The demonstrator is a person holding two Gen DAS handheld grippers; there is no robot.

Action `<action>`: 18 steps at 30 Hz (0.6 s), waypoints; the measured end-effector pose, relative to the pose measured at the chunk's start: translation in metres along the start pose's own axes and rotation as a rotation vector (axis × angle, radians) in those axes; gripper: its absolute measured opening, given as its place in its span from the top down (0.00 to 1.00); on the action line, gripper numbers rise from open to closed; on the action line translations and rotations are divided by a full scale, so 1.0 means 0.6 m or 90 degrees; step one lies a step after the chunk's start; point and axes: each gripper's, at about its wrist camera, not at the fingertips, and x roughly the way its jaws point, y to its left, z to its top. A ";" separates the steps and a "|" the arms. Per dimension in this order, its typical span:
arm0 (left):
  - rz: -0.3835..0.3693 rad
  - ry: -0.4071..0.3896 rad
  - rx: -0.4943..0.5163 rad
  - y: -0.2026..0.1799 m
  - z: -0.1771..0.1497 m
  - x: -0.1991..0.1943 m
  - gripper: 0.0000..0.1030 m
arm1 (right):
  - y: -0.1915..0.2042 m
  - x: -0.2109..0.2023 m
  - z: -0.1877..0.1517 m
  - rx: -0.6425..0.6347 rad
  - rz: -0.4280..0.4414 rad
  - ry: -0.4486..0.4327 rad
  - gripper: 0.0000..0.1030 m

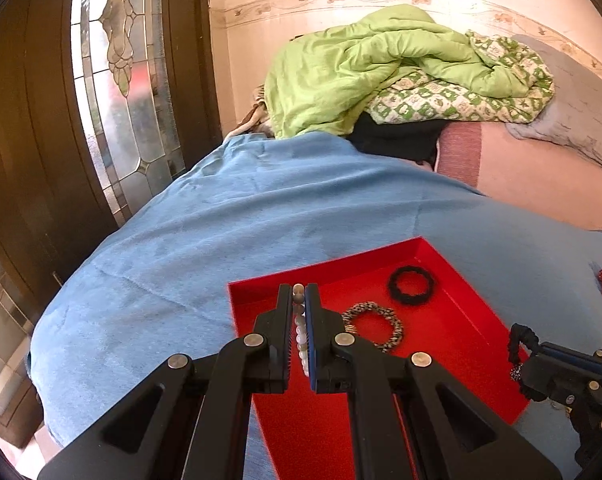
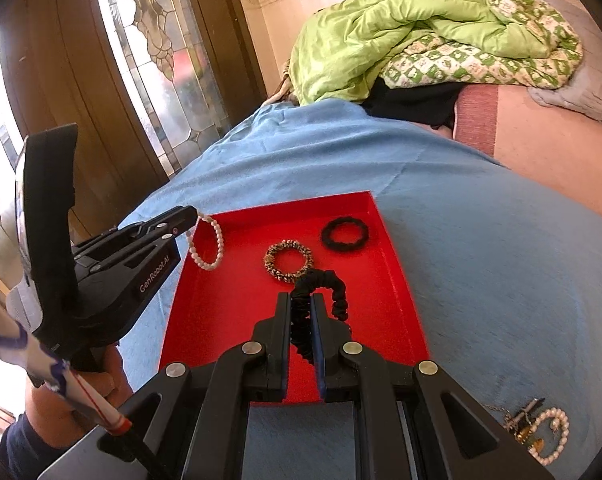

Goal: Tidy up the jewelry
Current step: 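Carry the pearl bracelet with the left tool to the tray while the right tool carries the hair tie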

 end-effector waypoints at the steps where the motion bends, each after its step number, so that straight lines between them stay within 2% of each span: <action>1: 0.001 0.003 -0.002 0.002 0.000 0.002 0.94 | 0.002 0.004 0.002 -0.003 -0.001 0.001 0.89; 18: 0.027 0.030 -0.006 0.010 -0.002 0.031 0.94 | -0.032 0.109 0.044 0.025 -0.026 0.056 0.89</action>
